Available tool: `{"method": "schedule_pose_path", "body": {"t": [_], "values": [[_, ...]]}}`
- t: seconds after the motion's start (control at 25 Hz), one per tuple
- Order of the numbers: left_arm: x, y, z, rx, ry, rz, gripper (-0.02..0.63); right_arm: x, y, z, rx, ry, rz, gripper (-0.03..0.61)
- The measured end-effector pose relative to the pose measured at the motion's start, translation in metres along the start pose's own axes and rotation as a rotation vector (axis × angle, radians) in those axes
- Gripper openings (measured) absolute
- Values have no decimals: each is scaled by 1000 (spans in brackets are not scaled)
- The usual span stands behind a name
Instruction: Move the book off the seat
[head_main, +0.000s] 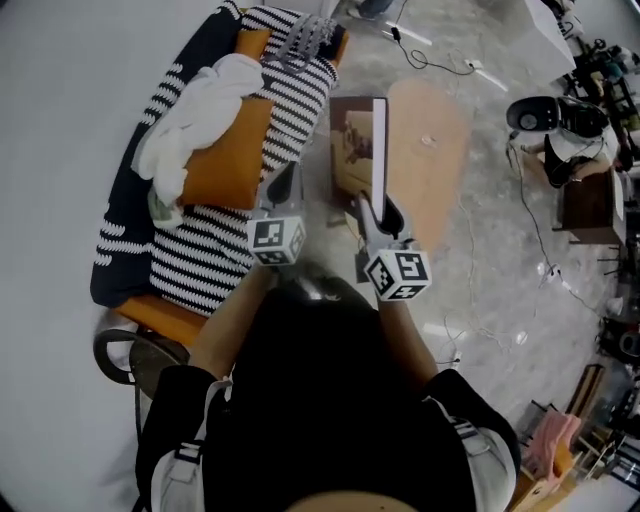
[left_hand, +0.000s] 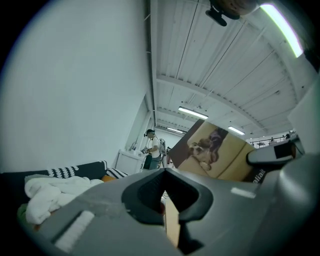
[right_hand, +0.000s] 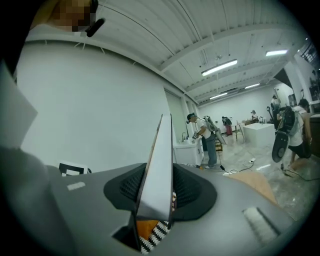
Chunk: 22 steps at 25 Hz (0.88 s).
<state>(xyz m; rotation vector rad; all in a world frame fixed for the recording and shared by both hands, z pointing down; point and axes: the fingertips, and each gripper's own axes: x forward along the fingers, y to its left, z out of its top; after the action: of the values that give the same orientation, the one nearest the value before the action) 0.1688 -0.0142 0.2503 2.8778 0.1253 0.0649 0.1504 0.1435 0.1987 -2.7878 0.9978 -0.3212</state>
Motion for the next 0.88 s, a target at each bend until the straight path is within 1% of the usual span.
{"method": "schedule_pose_path", "body": {"t": [0.12,0.24,0.52,0.64,0.88], "values": [[7,-16,-3,-5,8,-54,5,-17,-12,1,2,-15,-60,156],[11,-39,-14,-9,40,-111,5,-39,-25,-2,11,-18,-123,156],[29,-101,-33,13,76,-233,5,-81,-69,2,40,-53,-239,156],[37,-125,-41,24,87,-268,5,-99,-87,1,51,-60,-273,156],[60,-174,-50,39,94,-305,5,-126,-133,6,72,-85,-319,156]]}}
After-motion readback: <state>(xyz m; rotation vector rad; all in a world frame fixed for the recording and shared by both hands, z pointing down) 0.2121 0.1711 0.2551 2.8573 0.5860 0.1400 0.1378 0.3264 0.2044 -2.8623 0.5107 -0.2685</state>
